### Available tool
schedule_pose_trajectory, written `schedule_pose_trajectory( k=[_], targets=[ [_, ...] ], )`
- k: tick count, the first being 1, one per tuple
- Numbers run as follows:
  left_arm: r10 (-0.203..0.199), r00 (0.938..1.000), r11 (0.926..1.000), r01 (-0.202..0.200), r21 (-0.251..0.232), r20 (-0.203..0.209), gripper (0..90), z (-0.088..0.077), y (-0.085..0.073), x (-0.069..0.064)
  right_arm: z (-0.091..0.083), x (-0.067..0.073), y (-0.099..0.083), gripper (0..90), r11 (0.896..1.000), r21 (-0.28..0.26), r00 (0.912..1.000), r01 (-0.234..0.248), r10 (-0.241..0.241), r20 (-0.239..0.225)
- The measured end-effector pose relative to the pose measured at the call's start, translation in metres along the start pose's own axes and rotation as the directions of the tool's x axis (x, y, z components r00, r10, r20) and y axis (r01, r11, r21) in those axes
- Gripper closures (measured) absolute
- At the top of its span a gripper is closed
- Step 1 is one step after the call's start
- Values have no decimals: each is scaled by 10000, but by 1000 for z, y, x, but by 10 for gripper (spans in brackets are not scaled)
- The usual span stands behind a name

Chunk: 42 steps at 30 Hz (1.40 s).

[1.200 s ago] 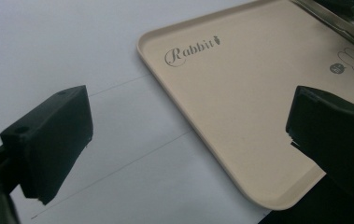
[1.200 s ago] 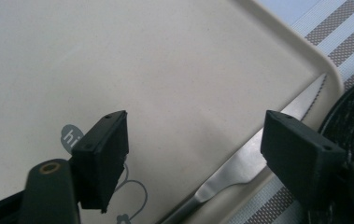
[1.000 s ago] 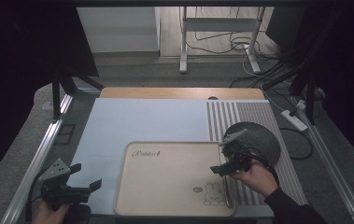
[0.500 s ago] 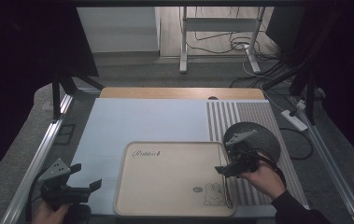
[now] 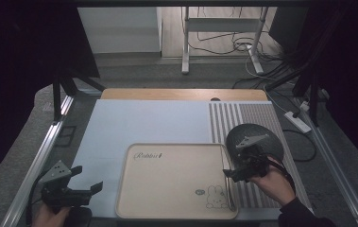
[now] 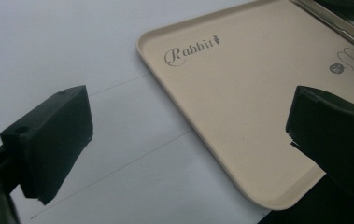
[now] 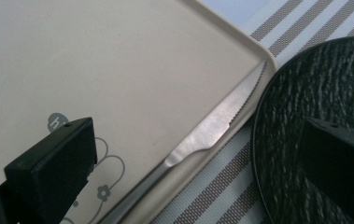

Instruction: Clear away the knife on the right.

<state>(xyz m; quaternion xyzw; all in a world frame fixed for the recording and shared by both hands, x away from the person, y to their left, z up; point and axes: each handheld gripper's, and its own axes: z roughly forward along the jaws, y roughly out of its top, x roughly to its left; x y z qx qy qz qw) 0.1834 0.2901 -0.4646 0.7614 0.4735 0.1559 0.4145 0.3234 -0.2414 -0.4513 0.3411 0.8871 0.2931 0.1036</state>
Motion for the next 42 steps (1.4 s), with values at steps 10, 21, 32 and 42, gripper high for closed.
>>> schedule_pose_trajectory(
  k=[10, 21, 32, 42],
  targets=[
    [-12, 10000, 10000, 12, -2, 6, 17, 0, 0, 0, -9, -4, -9, 0, 9992, -293, 9996, -256, 258, 69],
    [-39, 10000, 10000, 39, 7, 22, 17, 0, 0, 1, -18, -9, -20, 0, 9976, -437, 9983, -537, 547, 208],
    [-72, 10000, 10000, 72, 1, 43, 17, 0, 0, 1, -30, -10, -37, 0, 9955, -724, 9902, -605, 690, 1214],
    [-131, 9999, 9999, 131, -2, 60, 17, 0, 0, 2, -42, -12, -52, 0, 9880, -1038, 9843, -1143, 1268, 1230]
  ],
)
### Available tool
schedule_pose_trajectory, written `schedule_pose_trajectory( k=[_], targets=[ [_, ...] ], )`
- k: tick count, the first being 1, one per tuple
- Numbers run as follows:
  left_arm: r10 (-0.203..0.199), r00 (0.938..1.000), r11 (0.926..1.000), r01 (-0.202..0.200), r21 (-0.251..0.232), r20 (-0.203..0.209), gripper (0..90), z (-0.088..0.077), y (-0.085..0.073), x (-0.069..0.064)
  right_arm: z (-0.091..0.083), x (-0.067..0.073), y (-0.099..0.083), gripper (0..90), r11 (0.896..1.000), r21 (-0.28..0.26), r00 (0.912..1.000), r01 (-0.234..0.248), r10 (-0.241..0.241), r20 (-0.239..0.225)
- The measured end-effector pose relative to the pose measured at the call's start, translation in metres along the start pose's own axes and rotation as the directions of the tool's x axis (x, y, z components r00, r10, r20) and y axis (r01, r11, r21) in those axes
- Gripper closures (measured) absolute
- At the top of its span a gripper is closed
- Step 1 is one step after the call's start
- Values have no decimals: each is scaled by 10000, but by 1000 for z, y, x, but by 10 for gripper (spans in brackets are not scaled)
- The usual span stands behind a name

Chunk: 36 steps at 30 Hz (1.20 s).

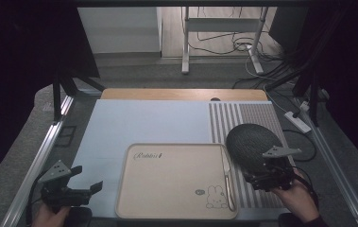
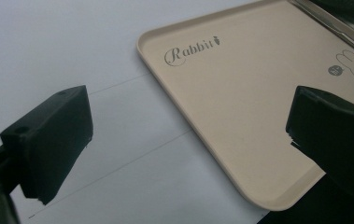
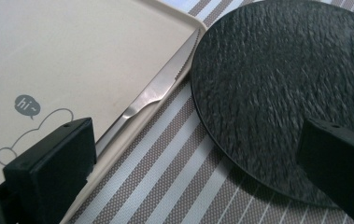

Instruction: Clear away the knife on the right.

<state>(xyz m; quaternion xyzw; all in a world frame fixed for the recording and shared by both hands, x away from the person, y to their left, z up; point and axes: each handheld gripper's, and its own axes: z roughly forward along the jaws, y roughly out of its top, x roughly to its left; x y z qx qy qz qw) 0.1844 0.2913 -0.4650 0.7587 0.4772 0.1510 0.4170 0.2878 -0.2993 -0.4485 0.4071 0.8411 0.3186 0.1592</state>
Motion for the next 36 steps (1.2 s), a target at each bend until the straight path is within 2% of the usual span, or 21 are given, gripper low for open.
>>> schedule_pose_trajectory(
  k=[7, 13, 15, 36],
  targets=[
    [-11, 10000, 10000, 11, 5, 2, 17, 0, 0, 0, -11, -4, -12, 0, 9982, -238, 9983, -558, 554, -153],
    [-42, 10000, 10000, 42, 5, 12, 17, 0, 0, 1, -17, -7, -21, 0, 9961, -278, 9963, -832, 826, -227],
    [-59, 10000, 10000, 59, 18, 18, 17, 0, 0, 1, -21, -8, -22, 0, 9947, -445, 9956, -925, 917, -191],
    [-173, 9998, 9999, 172, 8, 54, 16, 0, 0, 2, -44, -9, -36, 0, 9881, -923, 9920, -1234, 1253, 149]
  ],
)
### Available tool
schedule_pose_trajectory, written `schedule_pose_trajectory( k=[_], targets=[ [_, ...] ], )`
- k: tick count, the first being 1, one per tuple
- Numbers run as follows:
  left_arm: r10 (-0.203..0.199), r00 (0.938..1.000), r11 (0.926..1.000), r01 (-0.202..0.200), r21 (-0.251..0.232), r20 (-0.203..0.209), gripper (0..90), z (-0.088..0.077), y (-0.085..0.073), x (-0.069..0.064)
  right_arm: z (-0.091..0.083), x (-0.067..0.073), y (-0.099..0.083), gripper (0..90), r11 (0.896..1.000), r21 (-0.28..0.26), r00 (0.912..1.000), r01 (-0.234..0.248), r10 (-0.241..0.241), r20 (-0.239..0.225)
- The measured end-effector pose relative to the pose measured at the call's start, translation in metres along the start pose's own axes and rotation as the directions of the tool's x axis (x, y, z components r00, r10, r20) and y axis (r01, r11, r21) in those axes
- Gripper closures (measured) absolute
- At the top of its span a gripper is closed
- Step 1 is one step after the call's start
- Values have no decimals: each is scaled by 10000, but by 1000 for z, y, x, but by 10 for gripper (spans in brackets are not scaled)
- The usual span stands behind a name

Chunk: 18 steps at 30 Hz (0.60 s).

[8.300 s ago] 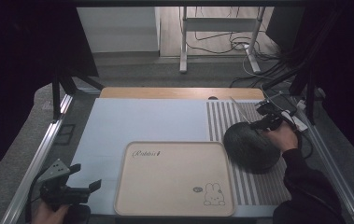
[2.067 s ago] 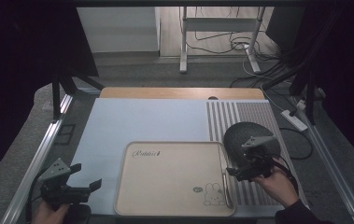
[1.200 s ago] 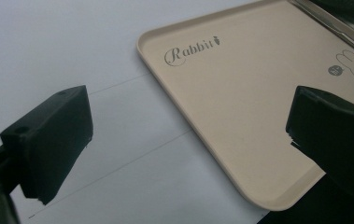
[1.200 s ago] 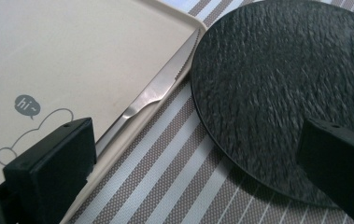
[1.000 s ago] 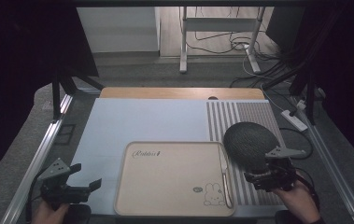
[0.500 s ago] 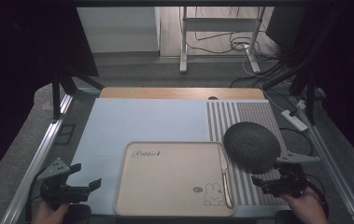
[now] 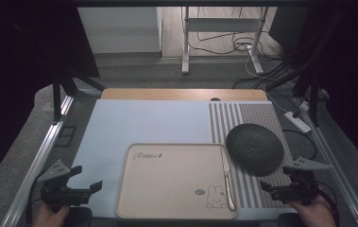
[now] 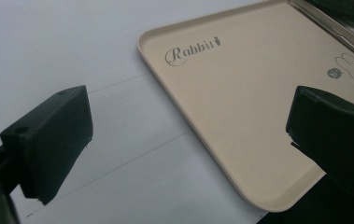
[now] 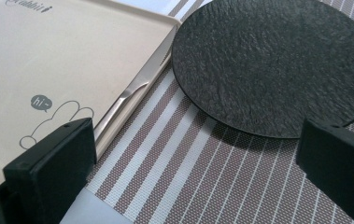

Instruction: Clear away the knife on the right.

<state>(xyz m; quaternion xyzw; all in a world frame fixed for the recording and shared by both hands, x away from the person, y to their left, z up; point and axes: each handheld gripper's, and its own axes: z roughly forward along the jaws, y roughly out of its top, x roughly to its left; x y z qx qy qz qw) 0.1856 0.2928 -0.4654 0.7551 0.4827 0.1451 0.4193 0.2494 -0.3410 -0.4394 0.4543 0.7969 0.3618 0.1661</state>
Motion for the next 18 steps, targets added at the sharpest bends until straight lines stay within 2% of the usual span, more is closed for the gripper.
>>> schedule_pose_trajectory(
  k=[8, 18],
  targets=[
    [-30, 10000, 10000, 30, 6, 11, 17, 0, 0, 1, -8, -1, -4, 0, 9999, -153, 10000, -60, 60, 30],
    [-106, 9999, 9999, 106, -19, 46, 17, 0, 0, 1, -12, 0, -8, 0, 10000, -48, 10000, -39, 40, 61]
  ],
)
